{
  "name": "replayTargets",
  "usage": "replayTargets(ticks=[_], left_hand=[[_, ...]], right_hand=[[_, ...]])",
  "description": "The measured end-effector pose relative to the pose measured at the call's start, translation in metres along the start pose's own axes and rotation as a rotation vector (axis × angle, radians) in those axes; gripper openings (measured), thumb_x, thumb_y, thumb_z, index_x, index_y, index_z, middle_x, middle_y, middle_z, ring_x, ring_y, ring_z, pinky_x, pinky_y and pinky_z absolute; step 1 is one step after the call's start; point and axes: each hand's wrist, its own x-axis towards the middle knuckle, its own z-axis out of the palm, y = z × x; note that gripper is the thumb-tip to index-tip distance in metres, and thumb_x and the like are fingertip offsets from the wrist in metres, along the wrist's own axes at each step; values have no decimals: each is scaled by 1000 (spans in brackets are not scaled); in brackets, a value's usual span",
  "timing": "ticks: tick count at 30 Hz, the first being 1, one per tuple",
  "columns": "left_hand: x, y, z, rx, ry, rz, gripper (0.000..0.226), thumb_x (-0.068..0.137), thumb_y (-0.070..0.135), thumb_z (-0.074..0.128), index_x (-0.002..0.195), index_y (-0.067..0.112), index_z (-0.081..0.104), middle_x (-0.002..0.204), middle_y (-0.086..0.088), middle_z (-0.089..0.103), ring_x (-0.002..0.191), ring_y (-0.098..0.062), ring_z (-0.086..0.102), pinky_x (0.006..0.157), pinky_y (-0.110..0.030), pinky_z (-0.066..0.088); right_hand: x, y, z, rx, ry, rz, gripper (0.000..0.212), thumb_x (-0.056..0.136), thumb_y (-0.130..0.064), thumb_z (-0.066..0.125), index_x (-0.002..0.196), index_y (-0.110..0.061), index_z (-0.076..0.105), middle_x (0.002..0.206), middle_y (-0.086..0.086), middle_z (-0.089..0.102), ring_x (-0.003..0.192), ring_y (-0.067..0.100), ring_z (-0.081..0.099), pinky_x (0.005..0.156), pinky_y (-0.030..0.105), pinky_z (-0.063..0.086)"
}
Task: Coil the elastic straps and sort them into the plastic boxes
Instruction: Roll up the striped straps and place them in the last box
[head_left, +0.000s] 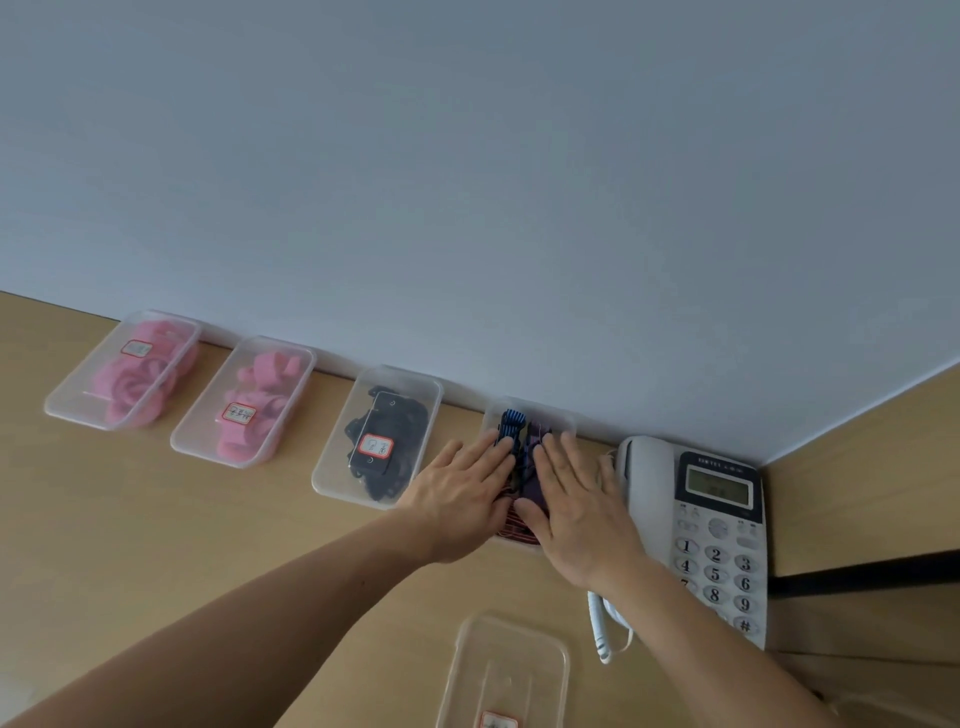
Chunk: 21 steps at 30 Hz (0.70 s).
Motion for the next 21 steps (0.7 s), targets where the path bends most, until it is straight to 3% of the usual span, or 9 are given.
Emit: replayTargets(ticks=[10,15,21], left_hand=[[-4,3,-9,43,-82,-20,63,104,47,13,158,16,5,167,-1,-5,151,-16,-17,121,-45,-8],[-11,-5,-37,-25,25,38,62,104,47,18,158,17,10,167,-2,-1,152,-18,-11,124,-43,-3],[-54,-10,-37,-155,85,117,62,101,46,29,156,19,20,166,0,11,153,-17,-5,124,-41,6]], right_hand=[[2,-7,-14,-4,-81,69,73,98,-62,9,157,-21,-6,164,-7,-15,147,14,-26,121,51,-7],[-18,-20,-43,123,92,128,69,101,-57,17,158,-19,3,166,-4,-6,150,13,-17,123,43,-1],[-81,-65,-35,217,293,226,53,99,-37,48,146,-12,42,152,2,39,143,19,30,117,33,28]])
